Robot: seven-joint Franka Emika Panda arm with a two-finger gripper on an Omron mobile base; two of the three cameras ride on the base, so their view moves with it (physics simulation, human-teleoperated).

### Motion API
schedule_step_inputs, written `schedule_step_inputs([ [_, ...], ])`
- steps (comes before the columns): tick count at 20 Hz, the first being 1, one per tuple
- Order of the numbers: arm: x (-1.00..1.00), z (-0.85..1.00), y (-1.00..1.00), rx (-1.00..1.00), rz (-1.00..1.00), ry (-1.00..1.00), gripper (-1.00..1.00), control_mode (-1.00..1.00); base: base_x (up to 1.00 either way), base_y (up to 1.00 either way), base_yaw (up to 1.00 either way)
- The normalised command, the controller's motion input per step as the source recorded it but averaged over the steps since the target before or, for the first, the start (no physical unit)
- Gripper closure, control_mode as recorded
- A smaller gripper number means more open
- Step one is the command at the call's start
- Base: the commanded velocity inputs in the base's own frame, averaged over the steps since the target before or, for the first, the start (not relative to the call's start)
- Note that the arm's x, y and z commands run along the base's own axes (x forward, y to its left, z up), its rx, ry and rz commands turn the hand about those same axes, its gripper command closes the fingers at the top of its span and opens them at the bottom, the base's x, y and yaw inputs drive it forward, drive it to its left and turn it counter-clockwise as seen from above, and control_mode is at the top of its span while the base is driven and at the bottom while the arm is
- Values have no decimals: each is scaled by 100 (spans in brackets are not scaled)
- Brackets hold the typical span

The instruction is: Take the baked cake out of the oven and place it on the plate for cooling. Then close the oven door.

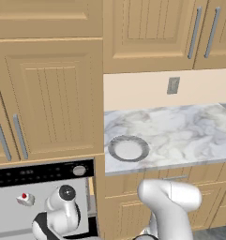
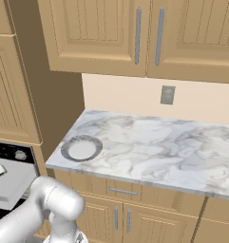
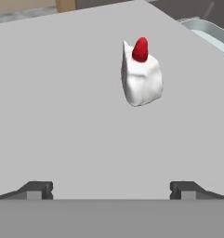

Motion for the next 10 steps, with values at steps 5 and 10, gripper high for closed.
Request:
schedule_step_inputs([
  [5,0,2,0,0,0,0,-100,-100,0,0,0],
  [10,0,2,0,0,0,0,-100,-100,0,0,0],
])
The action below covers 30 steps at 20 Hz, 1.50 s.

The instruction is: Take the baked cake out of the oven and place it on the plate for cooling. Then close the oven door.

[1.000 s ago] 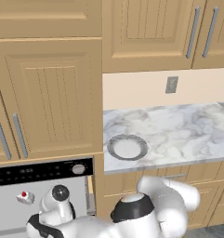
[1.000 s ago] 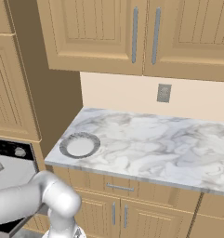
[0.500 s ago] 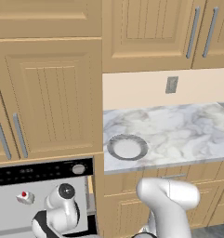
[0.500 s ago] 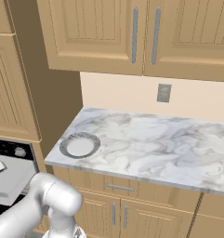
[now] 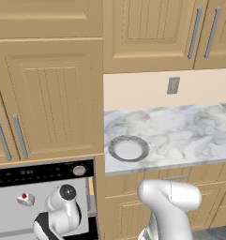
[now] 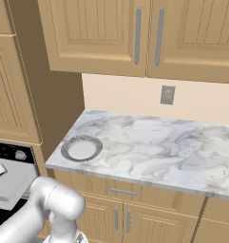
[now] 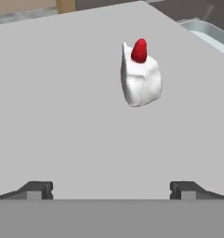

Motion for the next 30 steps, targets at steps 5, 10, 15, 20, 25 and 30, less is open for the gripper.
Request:
schedule_step_inputs([
  [5,9,2,0,0,0,0,-100,-100,0,0,0],
  [10,20,22,0,0,0,0,-100,-100,0,0,0],
  [15,22,18,0,0,0,3,-100,-100,0,0,0],
  [20,19,8,0,0,0,5,-100,-100,0,0,0],
  [25,20,11,8,0,0,8,-100,-100,0,0,0],
  [30,16,6,9,0,0,4,-100,-100,0,0,0],
])
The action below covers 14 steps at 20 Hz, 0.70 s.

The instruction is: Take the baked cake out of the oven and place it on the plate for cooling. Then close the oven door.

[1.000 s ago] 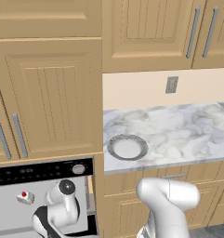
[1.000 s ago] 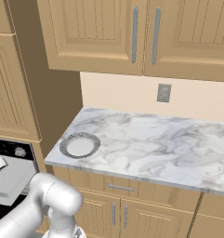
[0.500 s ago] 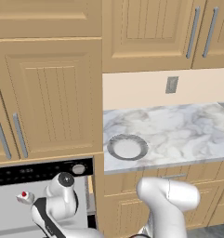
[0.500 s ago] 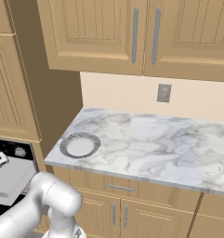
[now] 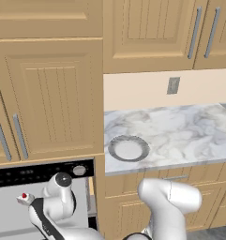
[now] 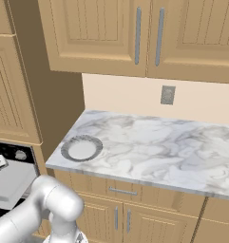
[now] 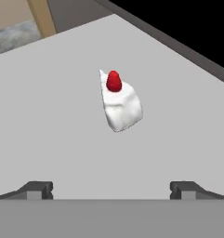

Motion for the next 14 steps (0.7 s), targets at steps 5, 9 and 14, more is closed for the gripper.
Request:
schedule_step_inputs([
  [5,2,0,0,0,0,0,-100,-100,0,0,0],
  [9,16,0,3,0,0,0,-100,-100,0,0,0],
  [14,30,0,12,0,0,1,-100,-100,0,0,0],
])
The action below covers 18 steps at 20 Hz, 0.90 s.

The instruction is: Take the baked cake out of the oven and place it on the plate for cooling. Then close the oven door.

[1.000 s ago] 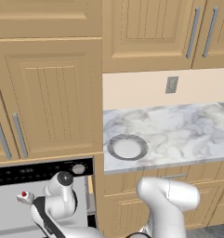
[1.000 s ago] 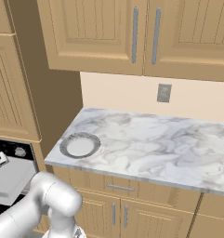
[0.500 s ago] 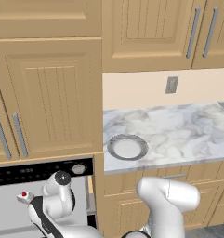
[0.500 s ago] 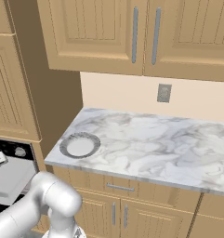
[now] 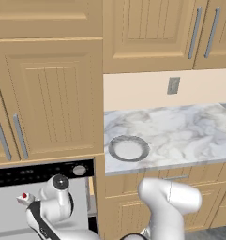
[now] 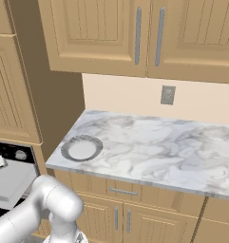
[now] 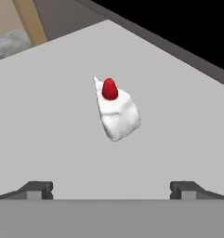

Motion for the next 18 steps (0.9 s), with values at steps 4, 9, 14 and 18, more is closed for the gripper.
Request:
schedule_step_inputs([
  [4,33,0,11,0,0,2,-100,-100,0,0,0],
  [9,29,0,11,0,0,1,-100,-100,0,0,0],
  [14,27,0,9,0,0,0,-100,-100,0,0,0],
  [18,24,0,2,0,0,0,-100,-100,0,0,0],
])
